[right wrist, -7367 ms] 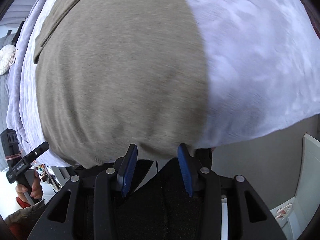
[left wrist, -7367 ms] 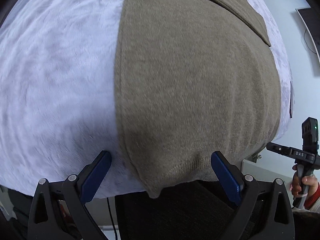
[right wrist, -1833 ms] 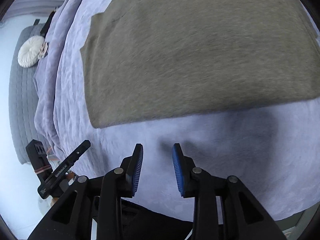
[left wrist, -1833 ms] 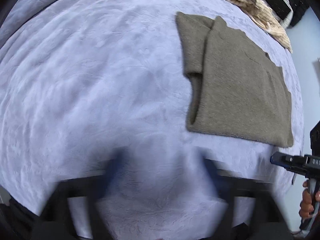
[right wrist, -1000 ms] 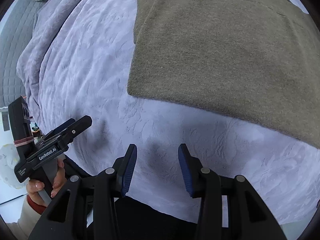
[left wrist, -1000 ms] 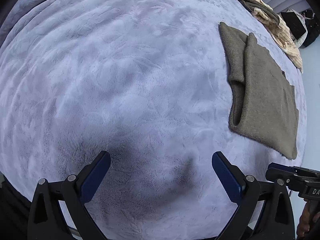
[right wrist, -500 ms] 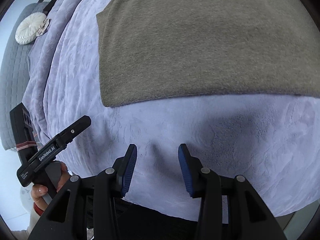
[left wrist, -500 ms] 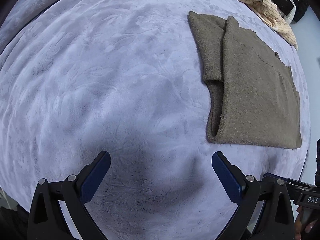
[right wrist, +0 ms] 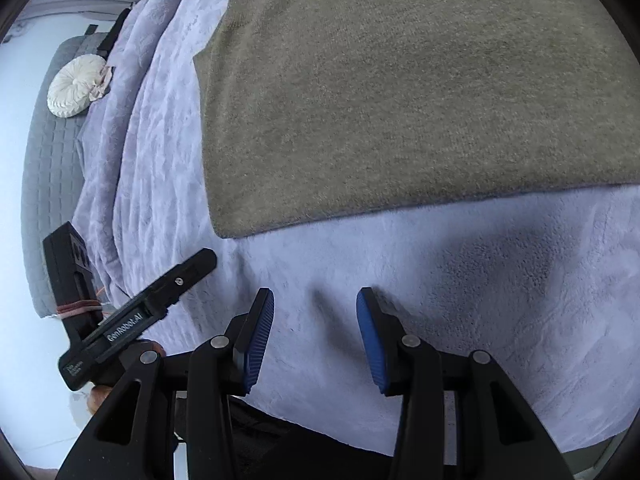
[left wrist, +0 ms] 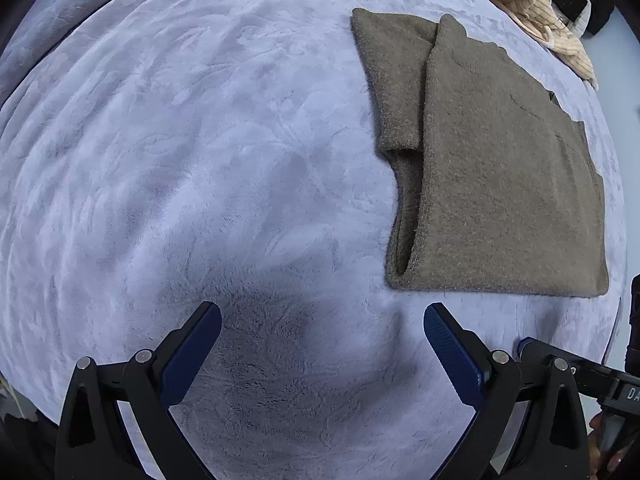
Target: Fold small clothes
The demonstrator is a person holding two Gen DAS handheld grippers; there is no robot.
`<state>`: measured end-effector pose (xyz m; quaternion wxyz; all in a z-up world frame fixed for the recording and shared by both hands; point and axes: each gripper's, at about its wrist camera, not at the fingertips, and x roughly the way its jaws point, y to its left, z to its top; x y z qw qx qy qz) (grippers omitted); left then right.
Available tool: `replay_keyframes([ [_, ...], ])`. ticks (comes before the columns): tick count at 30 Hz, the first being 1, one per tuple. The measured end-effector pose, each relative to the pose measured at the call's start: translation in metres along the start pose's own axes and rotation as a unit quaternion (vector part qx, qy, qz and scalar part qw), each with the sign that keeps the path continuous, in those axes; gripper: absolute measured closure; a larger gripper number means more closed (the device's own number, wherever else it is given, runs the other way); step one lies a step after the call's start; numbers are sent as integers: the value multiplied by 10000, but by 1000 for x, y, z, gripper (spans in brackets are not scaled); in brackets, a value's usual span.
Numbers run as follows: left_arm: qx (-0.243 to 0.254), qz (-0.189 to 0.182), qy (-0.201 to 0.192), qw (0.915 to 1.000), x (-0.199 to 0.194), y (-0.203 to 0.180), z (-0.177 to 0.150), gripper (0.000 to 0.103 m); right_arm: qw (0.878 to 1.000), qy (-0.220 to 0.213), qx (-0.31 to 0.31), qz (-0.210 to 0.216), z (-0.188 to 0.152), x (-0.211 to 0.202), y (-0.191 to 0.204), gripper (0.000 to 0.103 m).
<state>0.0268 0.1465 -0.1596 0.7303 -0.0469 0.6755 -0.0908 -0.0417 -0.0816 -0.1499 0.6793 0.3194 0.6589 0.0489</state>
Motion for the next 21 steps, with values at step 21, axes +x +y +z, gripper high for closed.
replay_keyframes([
  [21, -285, -361, -234, 9987, 25, -15, 29, 2, 9569, -682, 1447, 2424, 42, 53, -29, 50],
])
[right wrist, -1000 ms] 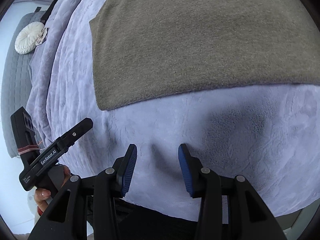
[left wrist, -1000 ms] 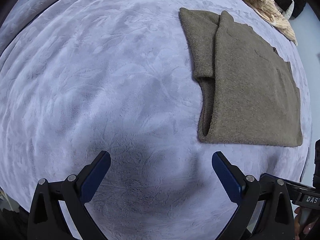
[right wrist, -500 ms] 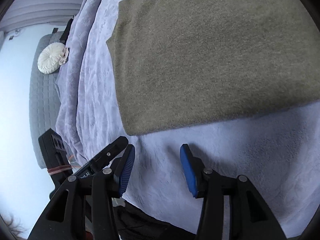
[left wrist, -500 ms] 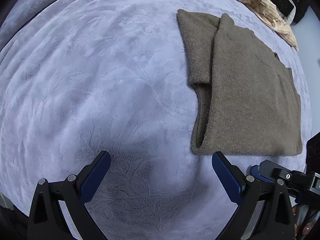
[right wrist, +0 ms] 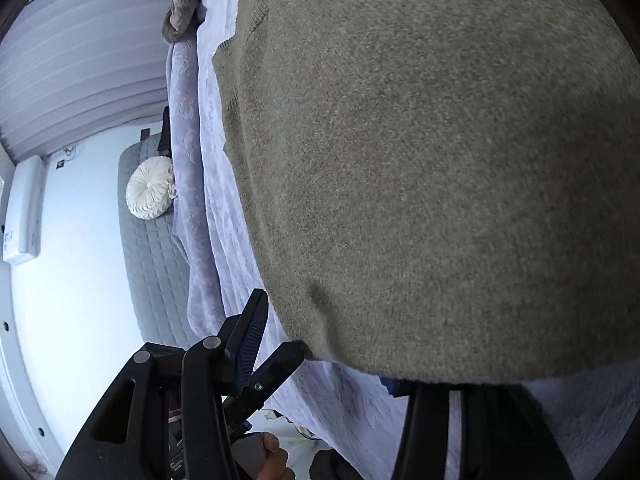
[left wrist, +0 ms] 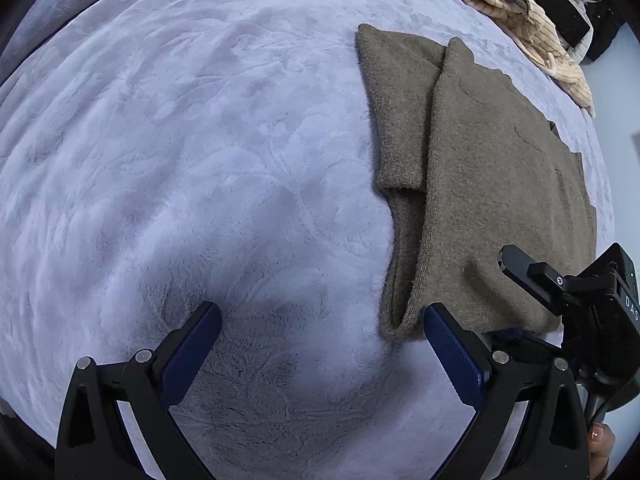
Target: Fold small clothes
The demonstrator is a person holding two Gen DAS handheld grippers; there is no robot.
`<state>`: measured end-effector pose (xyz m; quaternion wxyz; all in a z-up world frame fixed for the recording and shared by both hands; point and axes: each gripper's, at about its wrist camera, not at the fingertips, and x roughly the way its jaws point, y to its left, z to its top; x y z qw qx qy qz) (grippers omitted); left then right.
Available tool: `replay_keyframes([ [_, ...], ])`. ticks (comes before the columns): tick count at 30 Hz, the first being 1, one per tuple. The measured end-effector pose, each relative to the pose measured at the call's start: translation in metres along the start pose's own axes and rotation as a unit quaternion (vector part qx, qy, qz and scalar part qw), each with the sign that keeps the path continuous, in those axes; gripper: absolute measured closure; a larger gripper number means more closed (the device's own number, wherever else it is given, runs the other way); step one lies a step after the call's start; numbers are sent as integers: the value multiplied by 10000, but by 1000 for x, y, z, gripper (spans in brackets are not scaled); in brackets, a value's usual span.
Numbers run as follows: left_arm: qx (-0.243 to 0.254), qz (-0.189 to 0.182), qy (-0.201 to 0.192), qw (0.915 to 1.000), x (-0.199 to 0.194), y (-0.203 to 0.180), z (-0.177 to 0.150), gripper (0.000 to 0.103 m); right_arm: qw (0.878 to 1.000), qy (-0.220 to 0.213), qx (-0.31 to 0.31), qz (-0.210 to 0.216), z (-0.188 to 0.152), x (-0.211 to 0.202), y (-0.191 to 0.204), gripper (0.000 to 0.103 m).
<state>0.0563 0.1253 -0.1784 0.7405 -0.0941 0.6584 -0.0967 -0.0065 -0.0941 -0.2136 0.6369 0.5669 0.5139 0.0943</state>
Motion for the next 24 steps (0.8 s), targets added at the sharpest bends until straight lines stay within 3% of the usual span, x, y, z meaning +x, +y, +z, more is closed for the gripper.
replay_keyframes([
  [7, 81, -75, 26, 9999, -1, 1, 8, 2, 9997, -235, -54, 71, -10, -2, -3, 50],
  [13, -364, -904, 87, 9952, -2, 15, 22, 2, 9995, -230, 94, 202, -6, 0, 0, 51],
  [14, -500, -1127, 81, 9923, -3, 20, 27, 2, 9992, -196, 171, 289, -5, 1, -1, 63],
  [15, -580, -1277, 73, 9901, -4, 23, 30, 2, 9988, -154, 251, 391, -4, 1, -3, 89],
  [16, -647, -1473, 76, 9869, -4, 27, 36, 2, 9983, -118, 337, 470, -3, 1, -4, 95],
  [19, -715, -1975, 178, 9775, 1, 30, 51, 2, 9971, -125, 293, 694, -1, -4, 1, 95],
  [24, -519, -2971, 539, 9519, 20, 12, 80, 2, 9936, -259, -413, 1014, 7, -28, 42, 95],
])
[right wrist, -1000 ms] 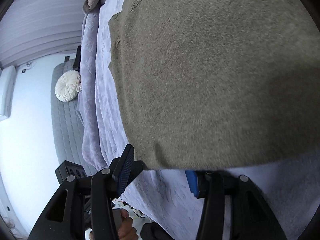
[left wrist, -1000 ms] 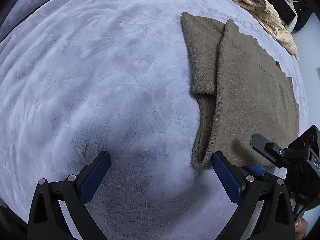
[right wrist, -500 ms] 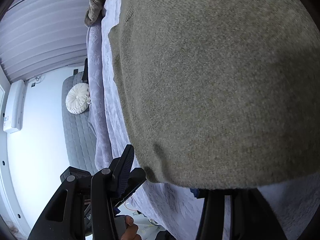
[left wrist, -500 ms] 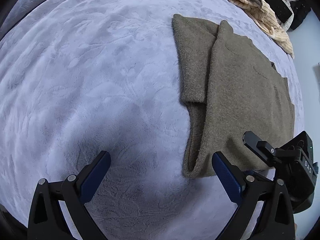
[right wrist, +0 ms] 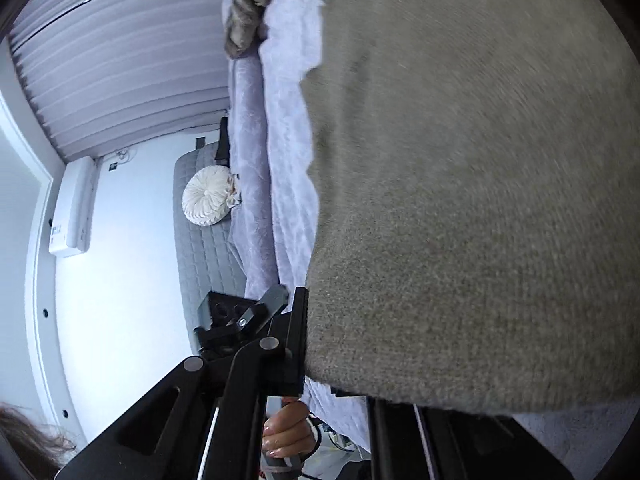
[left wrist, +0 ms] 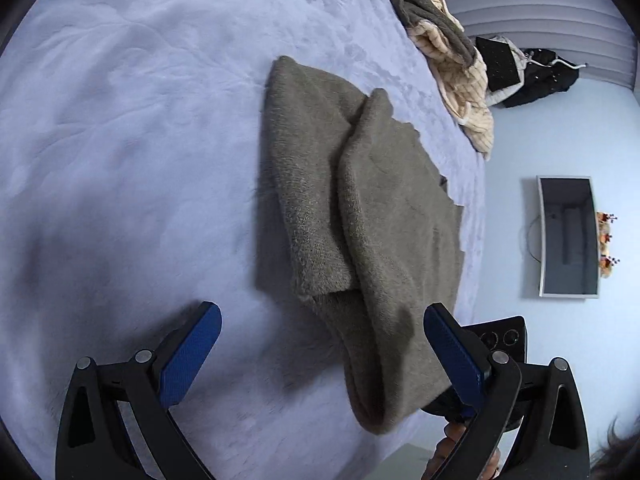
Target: Fold small clothes
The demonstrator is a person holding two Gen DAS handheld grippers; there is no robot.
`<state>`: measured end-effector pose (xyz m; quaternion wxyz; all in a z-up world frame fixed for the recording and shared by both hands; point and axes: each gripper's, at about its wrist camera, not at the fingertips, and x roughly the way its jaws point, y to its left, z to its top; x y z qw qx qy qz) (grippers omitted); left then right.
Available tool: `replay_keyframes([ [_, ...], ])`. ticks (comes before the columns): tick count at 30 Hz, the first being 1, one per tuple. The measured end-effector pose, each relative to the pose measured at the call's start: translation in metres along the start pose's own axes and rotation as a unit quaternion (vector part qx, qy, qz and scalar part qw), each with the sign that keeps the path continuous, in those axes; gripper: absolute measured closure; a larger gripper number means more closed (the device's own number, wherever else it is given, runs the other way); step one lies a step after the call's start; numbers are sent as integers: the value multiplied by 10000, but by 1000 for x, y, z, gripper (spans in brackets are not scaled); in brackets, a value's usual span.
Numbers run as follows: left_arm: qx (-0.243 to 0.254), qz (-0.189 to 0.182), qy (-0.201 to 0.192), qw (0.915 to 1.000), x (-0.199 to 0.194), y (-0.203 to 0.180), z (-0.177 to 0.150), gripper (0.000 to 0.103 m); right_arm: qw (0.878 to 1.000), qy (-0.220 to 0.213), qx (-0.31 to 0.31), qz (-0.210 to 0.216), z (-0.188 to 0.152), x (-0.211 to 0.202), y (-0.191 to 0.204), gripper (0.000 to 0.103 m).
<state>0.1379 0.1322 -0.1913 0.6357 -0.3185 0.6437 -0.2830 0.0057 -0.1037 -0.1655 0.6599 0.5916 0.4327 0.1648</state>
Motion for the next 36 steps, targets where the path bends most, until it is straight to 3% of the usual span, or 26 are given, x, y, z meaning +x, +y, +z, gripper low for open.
replay_keyframes([
  [5, 0, -561, 106, 9984, 24, -15, 32, 2, 9986, 54, -514, -50, 6, -12, 27, 95],
  [9, 288, -430, 99, 9986, 41, -43, 50, 2, 9969, 255, -672, -307, -5, -10, 24, 95],
  [14, 1110, 582, 202, 9919, 69, -85, 47, 2, 9891, 833, -743, -962, -20, 0, 6, 93],
  [17, 1326, 1090, 235, 9849, 77, -87, 42, 12, 9719, 1413, -945, -1628, -33, 1, 2, 88],
  [19, 1338, 1313, 248, 9820, 78, -83, 40, 24, 9572, 1589, -1279, -2054, -39, -9, 6, 78],
  [21, 1392, 1600, 252, 9769, 79, -79, 39, 36, 9509, 1461, -1573, -2231, -38, -30, 17, 54],
  [22, 1441, 1751, 255, 9736, 80, -79, 38, 44, 9502, 1291, -1682, -2285, -34, -43, 22, 54],
  [23, 1486, 1851, 265, 9711, 81, -78, 37, 45, 9497, 1122, -1763, -2333, -30, -53, 26, 54],
  [24, 1506, 1884, 257, 9701, 81, -78, 36, 47, 9482, 919, -1853, -2410, -24, -65, 31, 65],
  [25, 1538, 1914, 249, 9691, 81, -78, 35, 55, 9448, 701, -1981, -2513, -14, -76, 36, 77],
  [26, 1600, 1968, 247, 9670, 82, -80, 34, 59, 9377, 508, -2114, -2712, -5, -84, 39, 97],
  [28, 1764, 2050, 188, 9625, 82, -85, 32, 76, 9231, 307, -2261, -3094, 13, -96, 35, 97],
  [31, 1799, 1946, 41, 9642, 74, -97, 29, 82, 9056, 546, -2195, -3587, 29, -98, 1, 98],
  [34, 1750, 1429, -159, 9740, 54, -118, 24, 83, 9256, 480, -1939, -3216, 39, -93, -15, 101],
  [36, 1817, 1117, -239, 9767, 47, -141, 20, 83, 9308, 379, -1939, -3076, 37, -97, -17, 101],
])
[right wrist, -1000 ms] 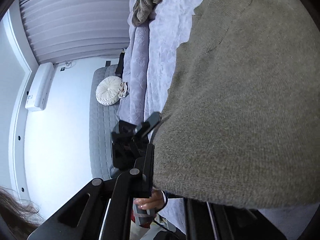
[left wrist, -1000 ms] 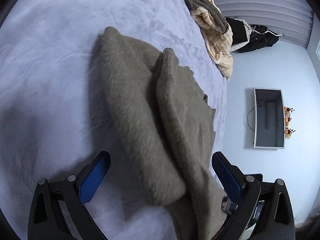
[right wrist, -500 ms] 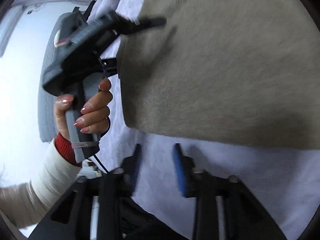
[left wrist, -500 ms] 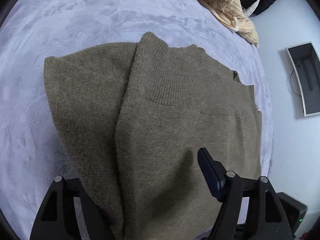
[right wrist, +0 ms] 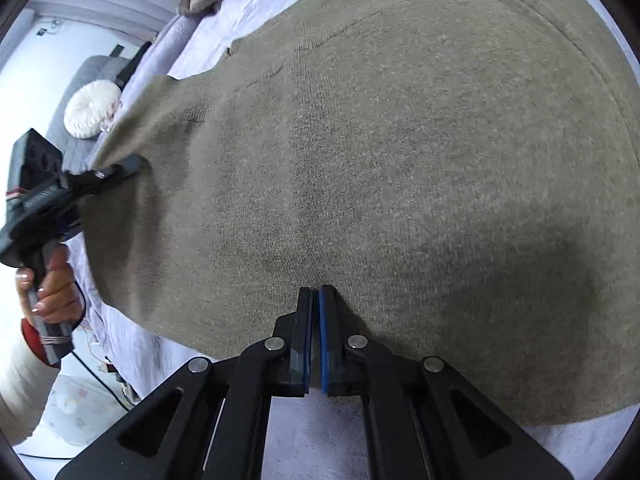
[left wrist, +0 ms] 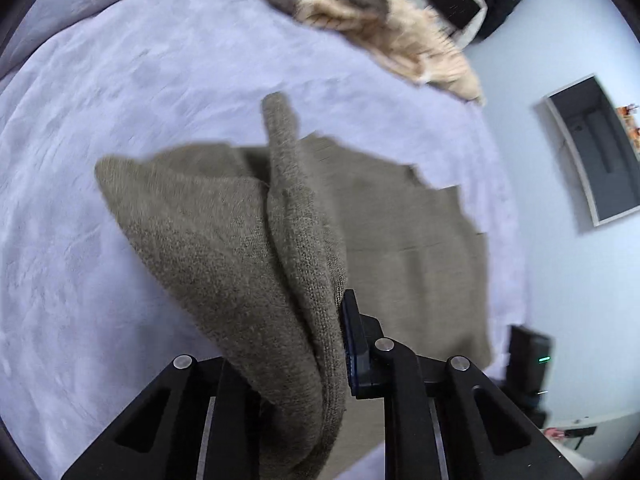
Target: Fold small clothes
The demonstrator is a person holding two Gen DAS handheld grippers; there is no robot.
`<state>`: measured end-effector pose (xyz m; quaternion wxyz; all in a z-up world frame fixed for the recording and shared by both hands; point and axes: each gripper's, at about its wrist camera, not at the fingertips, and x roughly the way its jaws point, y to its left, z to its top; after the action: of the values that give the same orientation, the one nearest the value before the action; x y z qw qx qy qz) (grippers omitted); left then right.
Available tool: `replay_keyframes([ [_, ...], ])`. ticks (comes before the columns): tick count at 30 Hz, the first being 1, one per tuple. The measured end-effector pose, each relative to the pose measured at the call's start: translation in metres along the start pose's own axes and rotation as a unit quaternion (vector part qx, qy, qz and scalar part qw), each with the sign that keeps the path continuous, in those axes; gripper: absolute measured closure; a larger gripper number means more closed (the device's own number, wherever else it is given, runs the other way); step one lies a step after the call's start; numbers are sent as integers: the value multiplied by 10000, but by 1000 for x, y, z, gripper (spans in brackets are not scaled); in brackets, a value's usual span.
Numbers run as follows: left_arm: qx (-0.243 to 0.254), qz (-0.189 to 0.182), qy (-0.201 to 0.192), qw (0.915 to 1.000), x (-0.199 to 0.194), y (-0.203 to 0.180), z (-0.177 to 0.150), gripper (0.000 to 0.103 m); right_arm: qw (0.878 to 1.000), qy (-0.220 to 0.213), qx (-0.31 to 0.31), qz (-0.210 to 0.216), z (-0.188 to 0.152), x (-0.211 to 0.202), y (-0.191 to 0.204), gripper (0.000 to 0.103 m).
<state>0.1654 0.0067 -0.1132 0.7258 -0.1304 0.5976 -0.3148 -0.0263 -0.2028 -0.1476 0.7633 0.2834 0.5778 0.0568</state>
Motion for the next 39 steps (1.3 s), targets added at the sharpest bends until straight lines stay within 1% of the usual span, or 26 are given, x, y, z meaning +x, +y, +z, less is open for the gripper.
replay_keyframes([
  [1, 49, -100, -54, 9999, -4, -12, 3, 86, 10000, -53, 48, 59, -1, -1, -1, 101],
  [3, 235, -267, -119, 9993, -6, -41, 11, 86, 9994, -125, 227, 227, -4, -5, -8, 101],
  [6, 575, -467, -96, 9972, 5, -89, 22, 86, 9980, -188, 399, 458, -5, -6, -15, 101],
  [8, 805, -578, -67, 9951, 19, -121, 29, 86, 9964, -238, 524, 619, -9, -8, -20, 101],
  [11, 1044, -575, 56, 9928, 54, -168, 35, 86, 9926, -307, 784, 873, -14, -13, -35, 101],
  [12, 1174, -515, 135, 9917, 68, -183, 35, 86, 9906, -338, 894, 977, -15, -14, -39, 101],
  [14, 1474, -203, 354, 9882, 106, -210, 29, 86, 9877, -374, 1031, 1111, -17, -14, -44, 101],
  [16, 1648, 117, 639, 9842, 140, -220, 18, 86, 9844, -390, 1171, 1256, -21, -17, -53, 101],
  [18, 1730, 387, 799, 9809, 161, -220, 7, 86, 9810, -372, 1291, 1399, -24, -20, -59, 101],
  [21, 1800, 531, 784, 9791, 167, -221, -2, 86, 9786, -285, 1407, 1477, -28, -30, -68, 101],
  [23, 1936, 629, 765, 9761, 163, -223, -7, 86, 9812, -299, 1371, 1323, -28, -43, -74, 98],
  [26, 2085, 764, 741, 9722, 159, -233, -9, 86, 9851, -605, 1321, 916, -31, -78, -89, 97],
  [27, 2110, 773, 695, 9719, 158, -235, -9, 86, 9836, -723, 1395, 882, -32, -88, -96, 94],
  [28, 2140, 771, 619, 9718, 153, -238, -9, 85, 9797, -880, 1536, 944, -31, -99, -106, 91],
  [29, 2166, 784, 526, 9717, 147, -241, -11, 85, 9736, -1032, 1717, 1093, -30, -108, -118, 82],
  [30, 2178, 788, 437, 9718, 141, -243, -12, 85, 9657, -1160, 1910, 1321, -27, -114, -130, 62],
  [31, 2184, 783, 387, 9719, 137, -244, -12, 85, 9557, -1301, 2121, 1572, -25, -119, -141, 52],
  [32, 2203, 810, 328, 9715, 130, -245, -13, 79, 9465, -1426, 2278, 1789, -23, -122, -150, 44],
  [34, 2191, 964, 95, 9709, 118, -246, -15, 19, 9229, -1642, 2586, 2332, -17, -126, -168, 44],
  [35, 2149, 980, -158, 9716, 107, -244, -17, 15, 9137, -1695, 2688, 2535, -13, -125, -174, 44],
  [36, 2113, 973, -270, 9722, 99, -241, -17, 15, 9041, -1729, 2773, 2753, -8, -123, -180, 44],
  [37, 2071, 1014, -287, 9726, 95, -238, -17, 15, 8965, -1712, 2841, 2936, -2, -121, -185, 44],
  [38, 2000, 1100, -279, 9732, 93, -232, -16, 15, 8954, -1660, 2864, 2979, 4, -119, -189, 44],
  [39, 1910, 1199, -266, 9739, 91, -224, -14, 15, 8975, -1592, 2846, 2969, 10, -119, -191, 44],
])
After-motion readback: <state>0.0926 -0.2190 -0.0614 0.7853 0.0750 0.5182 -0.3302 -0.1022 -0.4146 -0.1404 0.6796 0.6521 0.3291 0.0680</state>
